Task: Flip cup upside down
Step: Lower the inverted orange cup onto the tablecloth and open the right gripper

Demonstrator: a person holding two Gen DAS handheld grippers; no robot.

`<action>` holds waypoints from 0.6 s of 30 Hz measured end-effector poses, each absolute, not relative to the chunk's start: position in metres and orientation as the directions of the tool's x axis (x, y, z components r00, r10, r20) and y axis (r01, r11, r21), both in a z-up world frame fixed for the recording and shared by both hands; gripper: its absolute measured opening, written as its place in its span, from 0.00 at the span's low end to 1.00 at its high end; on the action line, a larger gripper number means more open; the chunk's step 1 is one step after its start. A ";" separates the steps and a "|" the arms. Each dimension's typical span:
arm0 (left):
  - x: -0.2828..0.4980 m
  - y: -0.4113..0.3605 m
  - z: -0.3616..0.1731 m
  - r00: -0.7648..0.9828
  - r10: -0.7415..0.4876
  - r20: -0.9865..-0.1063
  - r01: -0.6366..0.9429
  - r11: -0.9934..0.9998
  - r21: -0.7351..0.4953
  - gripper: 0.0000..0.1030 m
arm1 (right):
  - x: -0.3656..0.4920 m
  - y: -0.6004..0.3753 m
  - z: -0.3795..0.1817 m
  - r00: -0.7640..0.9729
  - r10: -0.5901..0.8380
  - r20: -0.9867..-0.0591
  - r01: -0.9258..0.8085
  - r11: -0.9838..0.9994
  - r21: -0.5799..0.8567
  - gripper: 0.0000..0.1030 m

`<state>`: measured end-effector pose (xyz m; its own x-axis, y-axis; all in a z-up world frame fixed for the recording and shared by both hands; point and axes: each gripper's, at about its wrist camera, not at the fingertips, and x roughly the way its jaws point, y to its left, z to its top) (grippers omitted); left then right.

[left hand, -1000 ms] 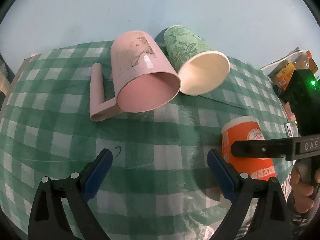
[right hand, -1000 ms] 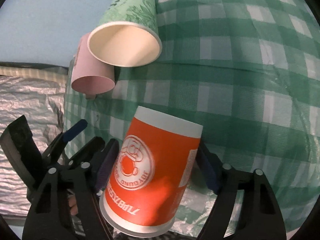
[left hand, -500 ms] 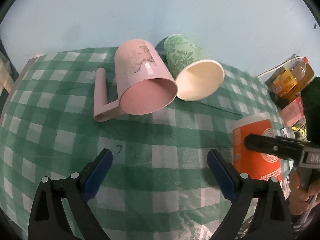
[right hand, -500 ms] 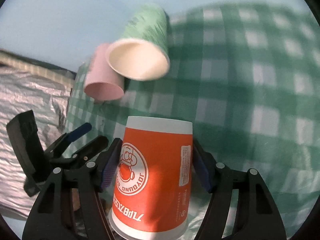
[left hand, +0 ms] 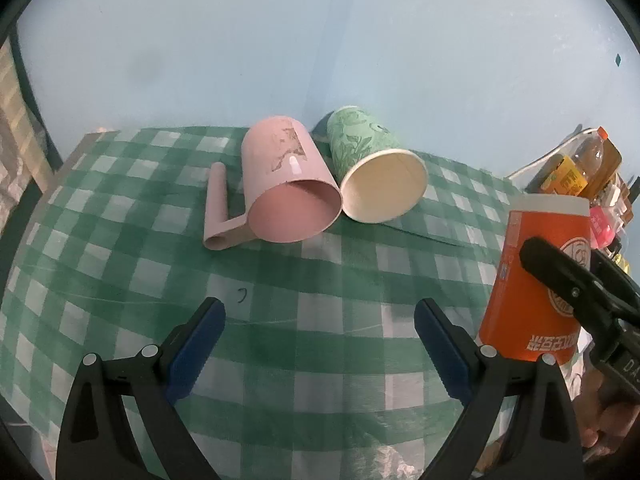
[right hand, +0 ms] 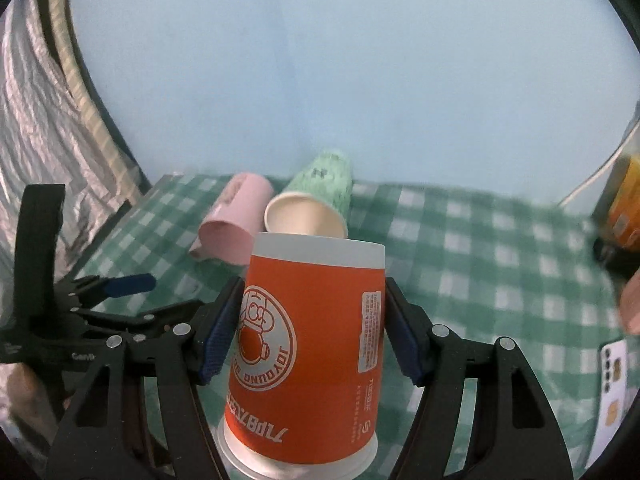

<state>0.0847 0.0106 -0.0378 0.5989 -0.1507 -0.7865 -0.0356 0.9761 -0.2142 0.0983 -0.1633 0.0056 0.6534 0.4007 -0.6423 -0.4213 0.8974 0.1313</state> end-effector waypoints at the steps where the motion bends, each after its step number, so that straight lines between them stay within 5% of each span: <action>1: 0.085 0.009 -0.037 0.602 -0.152 -0.784 -0.034 0.976 -0.215 0.94 | 0.095 -0.163 0.007 0.664 0.396 -0.634 -0.421 0.899 0.121 0.67; 18: 0.073 0.021 -0.042 0.636 -0.120 -0.762 -0.064 0.976 -0.207 0.94 | 0.082 -0.142 0.014 0.824 0.289 -0.487 -0.346 0.938 -0.031 0.67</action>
